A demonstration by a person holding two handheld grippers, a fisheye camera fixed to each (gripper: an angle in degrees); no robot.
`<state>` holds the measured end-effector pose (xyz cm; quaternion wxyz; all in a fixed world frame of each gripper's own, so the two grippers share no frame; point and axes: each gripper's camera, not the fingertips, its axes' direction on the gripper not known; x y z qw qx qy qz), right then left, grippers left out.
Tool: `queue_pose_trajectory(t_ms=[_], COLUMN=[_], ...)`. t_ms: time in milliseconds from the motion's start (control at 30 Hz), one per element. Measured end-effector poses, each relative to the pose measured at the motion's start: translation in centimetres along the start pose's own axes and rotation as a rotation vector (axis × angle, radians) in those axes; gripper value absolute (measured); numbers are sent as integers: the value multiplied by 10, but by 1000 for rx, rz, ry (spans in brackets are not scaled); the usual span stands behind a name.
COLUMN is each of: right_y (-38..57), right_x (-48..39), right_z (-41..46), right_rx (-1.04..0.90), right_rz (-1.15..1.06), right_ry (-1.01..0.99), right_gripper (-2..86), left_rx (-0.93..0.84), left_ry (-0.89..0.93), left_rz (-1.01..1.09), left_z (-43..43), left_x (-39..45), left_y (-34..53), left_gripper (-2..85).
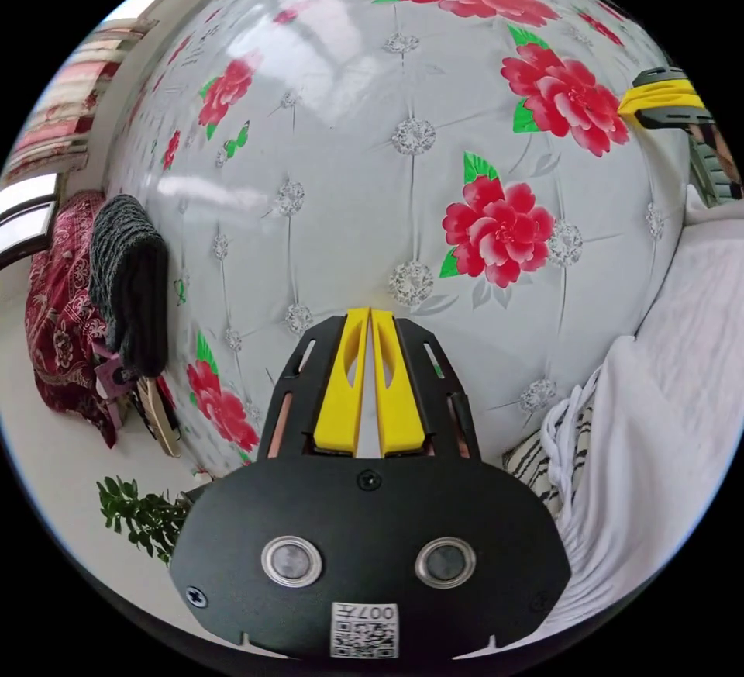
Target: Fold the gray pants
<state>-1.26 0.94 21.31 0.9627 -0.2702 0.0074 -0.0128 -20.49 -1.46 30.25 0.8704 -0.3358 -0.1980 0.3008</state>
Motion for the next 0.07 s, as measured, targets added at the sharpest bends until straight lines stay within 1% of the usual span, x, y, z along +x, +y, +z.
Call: queue_pose_trajectory(t_ms=[33, 67], right_y=[4, 10], right_x=[15, 36], right_z=[-5, -14], right_rx=[23, 70], right_rz=[57, 162], right_ry=[-63, -18], right_gripper=[-1, -1], left_rx=[-20, -31], left_ry=[-27, -39], left_rz=[-4, -8], left_z=[-1, -1], left_x=[8, 11], left_y=[-5, -8], left_gripper=[-10, -10])
